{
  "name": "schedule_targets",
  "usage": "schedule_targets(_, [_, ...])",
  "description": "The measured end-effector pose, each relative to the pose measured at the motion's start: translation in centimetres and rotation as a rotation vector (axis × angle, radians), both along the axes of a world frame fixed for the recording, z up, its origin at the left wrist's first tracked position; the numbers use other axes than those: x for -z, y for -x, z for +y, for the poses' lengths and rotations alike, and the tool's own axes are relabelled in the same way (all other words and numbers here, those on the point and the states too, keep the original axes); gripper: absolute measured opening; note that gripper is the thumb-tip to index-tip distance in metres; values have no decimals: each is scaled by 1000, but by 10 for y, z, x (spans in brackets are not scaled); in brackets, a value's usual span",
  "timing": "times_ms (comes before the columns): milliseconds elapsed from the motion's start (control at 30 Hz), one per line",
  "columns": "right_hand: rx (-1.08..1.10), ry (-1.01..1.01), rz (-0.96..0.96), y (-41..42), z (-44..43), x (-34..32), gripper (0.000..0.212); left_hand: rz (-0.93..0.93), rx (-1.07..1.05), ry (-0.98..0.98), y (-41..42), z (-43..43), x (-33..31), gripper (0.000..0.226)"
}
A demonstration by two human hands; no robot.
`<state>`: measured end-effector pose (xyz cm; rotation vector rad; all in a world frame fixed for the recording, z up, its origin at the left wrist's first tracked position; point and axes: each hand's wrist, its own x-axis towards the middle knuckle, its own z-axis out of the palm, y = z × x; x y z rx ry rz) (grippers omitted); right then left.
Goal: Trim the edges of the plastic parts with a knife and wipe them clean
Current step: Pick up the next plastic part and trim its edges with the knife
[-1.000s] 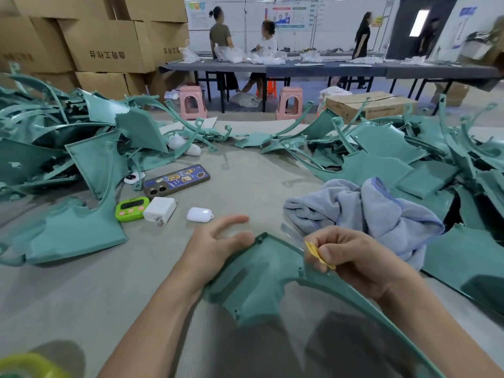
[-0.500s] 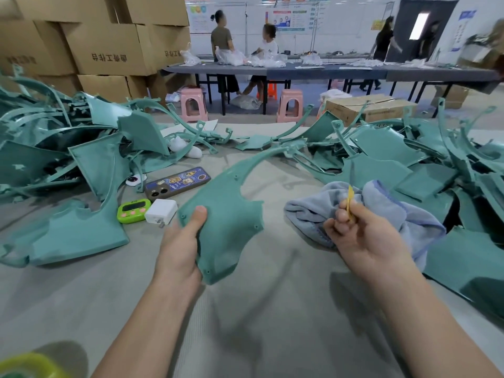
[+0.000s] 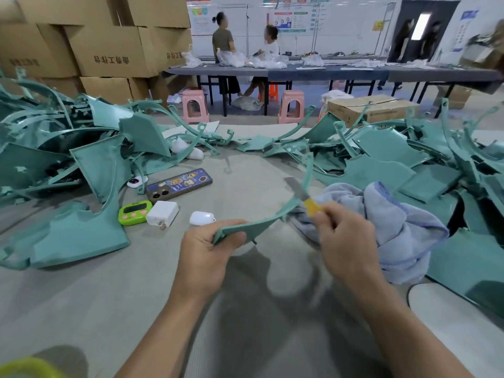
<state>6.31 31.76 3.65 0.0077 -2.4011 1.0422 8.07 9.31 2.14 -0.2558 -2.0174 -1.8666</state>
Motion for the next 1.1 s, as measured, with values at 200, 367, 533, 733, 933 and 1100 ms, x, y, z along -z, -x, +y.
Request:
schedule_targets(200, [-122, 109, 130, -4, 16, -4, 26, -43, -76, -56, 5, -9, -4, 49])
schedule_targets(367, [-209, -94, 39, -2, -1, 5, 22, -61, -81, -104, 0, -20, -10, 17])
schedule_targets(533, [98, 107, -45, 16, 26, 3, 33, -12, -110, 49, -3, -29, -12, 13])
schedule_targets(733, [-327, -35, -26, 0, 6, 8, 24, -36, -120, -102, -2, -31, -13, 21])
schedule_targets(933, [29, 257, -41, 12, 27, 11, 36, -44, -162, -86, -4, -33, -15, 22])
schedule_targets(1100, [-415, -25, 5, -6, 1, 10, 28, -44, -163, -130, -6, -31, -17, 27])
